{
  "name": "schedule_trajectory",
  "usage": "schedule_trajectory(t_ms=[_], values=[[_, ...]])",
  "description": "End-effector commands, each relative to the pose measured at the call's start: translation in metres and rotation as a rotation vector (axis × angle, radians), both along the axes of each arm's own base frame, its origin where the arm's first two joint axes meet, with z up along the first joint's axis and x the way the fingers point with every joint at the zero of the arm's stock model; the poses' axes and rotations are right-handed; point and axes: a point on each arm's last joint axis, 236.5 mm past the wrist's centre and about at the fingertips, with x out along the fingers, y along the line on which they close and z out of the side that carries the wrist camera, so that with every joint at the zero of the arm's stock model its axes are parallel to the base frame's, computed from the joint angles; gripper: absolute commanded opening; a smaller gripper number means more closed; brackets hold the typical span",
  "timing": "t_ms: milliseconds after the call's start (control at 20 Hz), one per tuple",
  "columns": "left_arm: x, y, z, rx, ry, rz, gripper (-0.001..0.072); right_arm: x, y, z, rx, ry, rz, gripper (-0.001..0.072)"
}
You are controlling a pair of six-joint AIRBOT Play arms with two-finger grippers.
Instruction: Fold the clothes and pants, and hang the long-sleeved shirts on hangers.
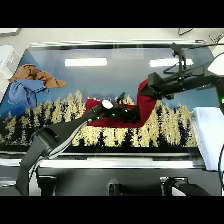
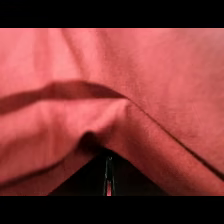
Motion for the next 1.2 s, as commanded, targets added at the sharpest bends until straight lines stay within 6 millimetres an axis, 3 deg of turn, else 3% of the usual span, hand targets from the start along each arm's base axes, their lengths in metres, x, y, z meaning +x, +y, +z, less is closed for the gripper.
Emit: schedule_trajectory(t_ms=[0,100,250,400,550,700,750,850,900,1000,1050,1100,1150], values=[[0.009,-0.004,0.012,-0.073,-0.035,0.009,0.0021,0.010,0.005,-0.002,-0.017,-0.018,-0.048,0.0038],[0.020,0.051,0.007,-0.002,-0.075,-0.116,0.0020,0.026,0.013,-0.004,0.019,-0.037,-0.072,0.0037],[0.061,0.184,0.018,0.201,-0.130,-0.185,0.0020,0.044,0.054,-0.033,0.052,-0.007,-0.040,0.0038],[0.109,0.316,0.079,0.329,-0.218,-0.013,0.0021,0.059,0.123,-0.075,0.139,0.040,-0.006,0.0038],[0.120,0.405,0.160,0.351,-0.335,0.161,0.0021,0.070,0.189,-0.130,0.249,0.136,-0.043,0.0038],[0.105,0.443,0.222,0.378,-0.462,0.236,0.0021,0.068,0.236,-0.185,0.315,0.263,-0.110,0.0043],[0.099,0.445,0.237,0.385,-0.504,0.239,0.0021,0.068,0.246,-0.198,0.332,0.288,-0.139,0.0117],[0.090,0.442,0.257,0.392,-0.557,0.237,0.0021,0.074,0.256,-0.207,0.356,0.266,-0.156,0.0608],[0.087,0.440,0.262,0.395,-0.578,0.224,0.0021,0.080,0.252,-0.201,0.366,0.234,-0.148,0.0683],[0.082,0.437,0.265,0.395,-0.585,0.207,0.0022,0.093,0.226,-0.173,0.388,0.178,-0.113,0.0681],[0.080,0.436,0.265,0.396,-0.590,0.199,0.0022,0.100,0.201,-0.156,0.385,0.144,-0.080,0.0681],[0.080,0.437,0.265,0.398,-0.594,0.193,0.0022,0.105,0.169,-0.145,0.353,0.123,-0.059,0.0682],[0.080,0.436,0.265,0.398,-0.594,0.193,0.0022,0.108,0.123,-0.143,0.271,0.113,-0.046,0.0682]])
